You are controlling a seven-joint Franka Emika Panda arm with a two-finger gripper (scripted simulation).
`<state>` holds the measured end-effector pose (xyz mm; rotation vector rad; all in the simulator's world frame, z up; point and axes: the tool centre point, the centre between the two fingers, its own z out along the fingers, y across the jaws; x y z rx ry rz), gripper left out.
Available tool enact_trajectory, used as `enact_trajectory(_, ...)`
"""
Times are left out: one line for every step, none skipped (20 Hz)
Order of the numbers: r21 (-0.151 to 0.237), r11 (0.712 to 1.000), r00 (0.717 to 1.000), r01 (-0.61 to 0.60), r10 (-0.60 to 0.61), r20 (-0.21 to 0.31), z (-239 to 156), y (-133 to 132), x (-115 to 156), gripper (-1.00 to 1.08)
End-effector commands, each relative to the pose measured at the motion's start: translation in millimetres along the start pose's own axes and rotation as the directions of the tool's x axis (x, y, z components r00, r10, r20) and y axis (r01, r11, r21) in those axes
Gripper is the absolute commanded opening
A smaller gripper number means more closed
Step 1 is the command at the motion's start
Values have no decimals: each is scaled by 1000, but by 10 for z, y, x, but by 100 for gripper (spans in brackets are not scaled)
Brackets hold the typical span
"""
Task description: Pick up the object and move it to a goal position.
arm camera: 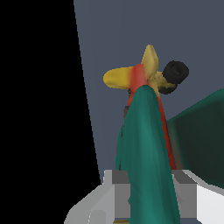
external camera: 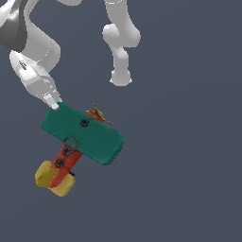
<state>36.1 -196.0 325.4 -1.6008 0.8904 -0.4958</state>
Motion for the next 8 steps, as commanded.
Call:
enact_trajectory(4,1000,1000,7,-7,0,18,-127,-49,-100)
enact_trajectory(4,1000,1000,7,-7,0,28,-173,-75,-100)
enact_trajectory(5,1000,1000,7,-7,0,34,-214,-99,-100)
enact_trajectory(5,1000,1000,7,-7,0,42,-247,-118,-100)
enact_trajectory(5,1000,1000,7,-7,0,48,-272,-134,-100)
enact_trajectory(5,1000,1000,7,-7,0,49,-291,-144,-100)
enact_trajectory(5,1000,1000,7,-7,0,51,-302,-151,-100)
enact_trajectory(5,1000,1000,7,-7,0,52,-306,-153,-100)
